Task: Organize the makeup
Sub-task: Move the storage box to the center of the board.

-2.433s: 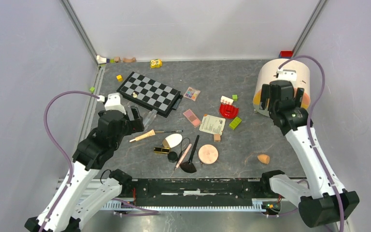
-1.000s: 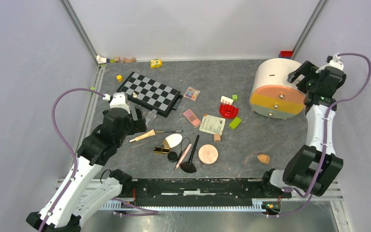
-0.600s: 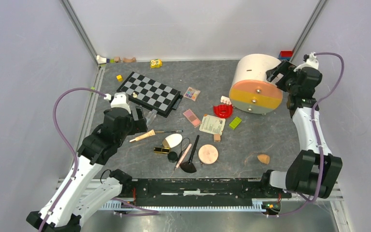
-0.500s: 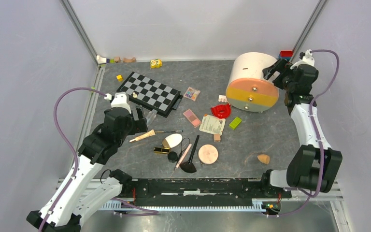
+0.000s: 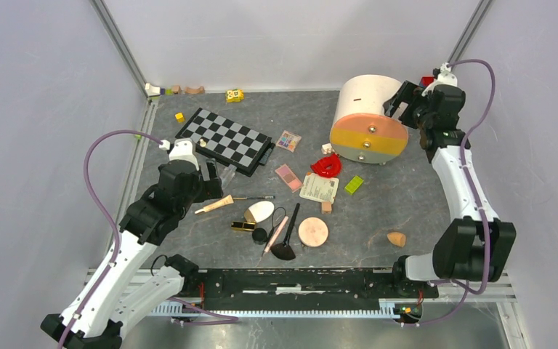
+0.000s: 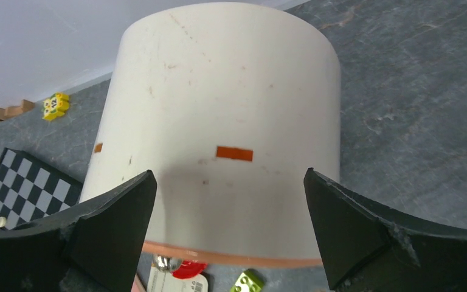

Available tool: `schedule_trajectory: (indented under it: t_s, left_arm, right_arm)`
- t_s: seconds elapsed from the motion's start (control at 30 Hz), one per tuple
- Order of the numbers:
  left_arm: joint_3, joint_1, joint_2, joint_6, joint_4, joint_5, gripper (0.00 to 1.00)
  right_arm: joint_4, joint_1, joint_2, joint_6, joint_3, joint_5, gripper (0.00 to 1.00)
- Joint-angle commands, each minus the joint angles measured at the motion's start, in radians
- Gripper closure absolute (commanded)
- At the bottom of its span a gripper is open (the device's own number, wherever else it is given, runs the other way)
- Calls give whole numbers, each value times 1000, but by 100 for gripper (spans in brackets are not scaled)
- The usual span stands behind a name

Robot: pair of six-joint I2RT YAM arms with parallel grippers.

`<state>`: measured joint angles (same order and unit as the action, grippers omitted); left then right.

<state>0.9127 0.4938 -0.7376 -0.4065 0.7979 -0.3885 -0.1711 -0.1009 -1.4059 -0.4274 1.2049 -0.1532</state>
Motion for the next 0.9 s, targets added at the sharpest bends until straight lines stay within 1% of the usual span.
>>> schedule_trajectory:
  t_s: [0.0, 0.07, 0.1, 0.23, 0.33, 0.47, 0.53, 0.6, 0.87]
  left_arm:
    - [5, -4, 3, 8, -28, 1, 0]
    - [5, -4, 3, 8, -28, 0, 0]
    - [5, -4, 3, 8, -28, 0, 0]
    - [5, -4, 4, 8, -28, 2, 0]
    - [5, -4, 1, 8, -28, 5, 0]
    - [6, -4, -6, 8, -28, 4, 0]
    - [6, -4, -10, 9, -28, 2, 0]
    - [6, -4, -11, 9, -28, 2, 0]
    - [7, -4, -11, 9, -29, 2, 0]
  right_arm:
    - [-103, 7, 131, 73, 47, 116, 1]
    - [-108, 15, 179, 92, 24, 111, 1]
    - [-113, 19, 203, 99, 6, 107, 4]
    - [-106, 35, 289, 84, -90, 109, 4]
    - [-52, 48, 337, 40, -177, 43, 5]
    - [-52, 84, 318, -12, -205, -30, 10]
    - [-13, 95, 305, -36, -228, -51, 11]
    - [13, 132, 288, -61, -239, -61, 13]
    - [44, 154, 203, -107, -243, -15, 23]
